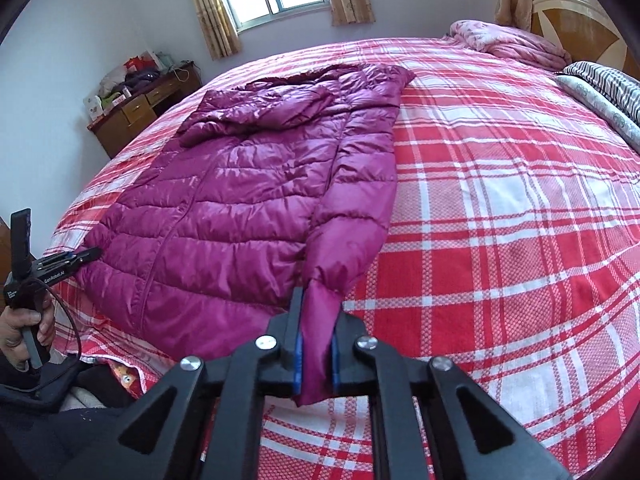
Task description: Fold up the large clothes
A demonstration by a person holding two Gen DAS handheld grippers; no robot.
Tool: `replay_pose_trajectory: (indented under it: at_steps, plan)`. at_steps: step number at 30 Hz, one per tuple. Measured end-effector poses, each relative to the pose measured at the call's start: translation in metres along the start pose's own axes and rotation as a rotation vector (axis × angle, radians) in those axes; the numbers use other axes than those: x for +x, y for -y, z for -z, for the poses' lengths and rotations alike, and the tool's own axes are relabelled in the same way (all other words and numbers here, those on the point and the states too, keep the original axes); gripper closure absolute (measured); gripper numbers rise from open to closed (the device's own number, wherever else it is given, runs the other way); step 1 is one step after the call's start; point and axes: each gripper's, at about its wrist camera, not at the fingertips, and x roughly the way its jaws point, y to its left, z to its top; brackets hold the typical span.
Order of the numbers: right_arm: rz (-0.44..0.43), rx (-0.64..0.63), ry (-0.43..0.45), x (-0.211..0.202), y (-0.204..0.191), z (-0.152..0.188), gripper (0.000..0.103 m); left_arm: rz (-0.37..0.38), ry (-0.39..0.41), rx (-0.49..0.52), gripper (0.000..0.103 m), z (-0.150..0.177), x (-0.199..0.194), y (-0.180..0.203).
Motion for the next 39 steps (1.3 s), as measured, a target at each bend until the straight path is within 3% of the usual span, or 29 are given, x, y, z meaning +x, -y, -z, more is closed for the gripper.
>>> replay_pose_trajectory:
  at_steps: [14,18,21,26,34,39]
  plan:
    - [-0.108,-0.002,0.226,-0.083,-0.006,-0.027,0.094,0.141,0.248,-0.055,0.099,-0.025,-0.107,-0.017]
    - [-0.119,-0.013,0.336,-0.119,-0.015,-0.036,0.094,0.135,0.341,-0.029,0.099,-0.037,-0.143,-0.015]
    - [-0.102,-0.010,0.406,-0.131,-0.016,-0.049,0.094,0.131,0.371,0.004,0.099,-0.054,-0.148,-0.010]
    - [-0.044,0.008,0.453,-0.118,-0.006,-0.086,0.094,0.100,0.405,0.043,0.099,-0.101,-0.122,-0.008]
    - [-0.001,0.068,0.473,-0.072,0.015,-0.150,0.094,0.048,0.341,0.037,0.099,-0.170,-0.041,-0.017]
    - [0.042,0.075,0.426,-0.029,0.033,-0.181,0.094,0.017,0.301,0.070,0.099,-0.195,0.008,-0.019]
